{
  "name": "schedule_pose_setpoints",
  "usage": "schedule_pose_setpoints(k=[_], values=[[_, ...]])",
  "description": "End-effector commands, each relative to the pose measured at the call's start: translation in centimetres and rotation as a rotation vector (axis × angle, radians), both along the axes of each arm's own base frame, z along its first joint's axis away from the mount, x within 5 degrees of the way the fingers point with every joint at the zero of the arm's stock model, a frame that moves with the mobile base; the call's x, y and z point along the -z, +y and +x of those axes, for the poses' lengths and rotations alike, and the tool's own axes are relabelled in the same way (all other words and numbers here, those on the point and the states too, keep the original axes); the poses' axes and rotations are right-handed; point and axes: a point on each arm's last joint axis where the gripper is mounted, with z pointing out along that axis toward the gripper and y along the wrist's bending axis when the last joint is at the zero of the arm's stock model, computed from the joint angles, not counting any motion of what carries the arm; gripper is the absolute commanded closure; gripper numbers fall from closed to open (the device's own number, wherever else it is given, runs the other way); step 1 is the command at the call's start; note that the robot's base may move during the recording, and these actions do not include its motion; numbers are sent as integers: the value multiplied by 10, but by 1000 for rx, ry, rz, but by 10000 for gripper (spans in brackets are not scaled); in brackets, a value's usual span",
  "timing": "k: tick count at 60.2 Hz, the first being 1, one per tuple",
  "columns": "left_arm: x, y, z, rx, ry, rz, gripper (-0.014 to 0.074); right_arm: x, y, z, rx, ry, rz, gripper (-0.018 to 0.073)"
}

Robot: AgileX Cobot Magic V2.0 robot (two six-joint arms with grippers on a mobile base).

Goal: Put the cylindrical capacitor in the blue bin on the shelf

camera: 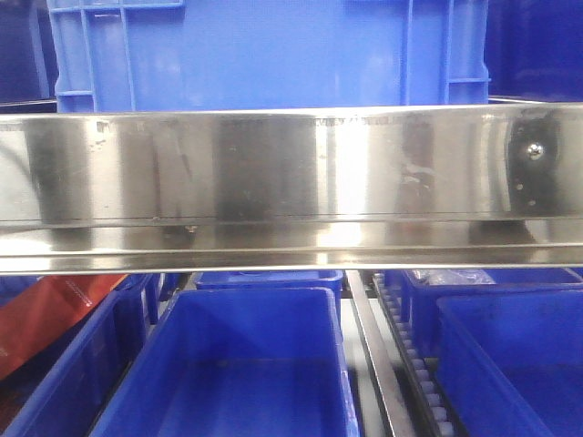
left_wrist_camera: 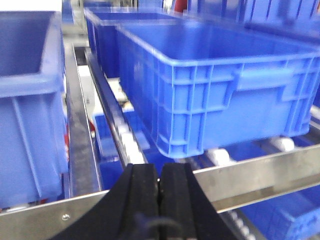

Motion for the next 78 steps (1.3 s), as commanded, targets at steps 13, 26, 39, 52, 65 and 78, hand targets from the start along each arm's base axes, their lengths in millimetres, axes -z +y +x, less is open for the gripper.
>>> schedule_pose_setpoints(k=[13, 26, 39, 52, 65, 78], values=[[4, 3, -3, -4, 20, -4, 707, 64, 30, 68, 47, 224, -83, 721], [4, 2, -4, 5, 25, -11, 707, 87, 37, 80, 47, 279, -119, 699], [4, 2, -4, 7, 27, -13, 707, 84, 35, 79, 57, 292, -113, 161], [4, 2, -4, 7, 27, -13, 707, 72, 30, 72, 56, 268, -98, 10], [4, 3, -3, -2, 21, -6, 707, 35, 17, 48, 55, 185, -45, 281], [4, 3, -3, -12, 16, 3, 707, -12, -8, 7, 52, 79, 21, 722]])
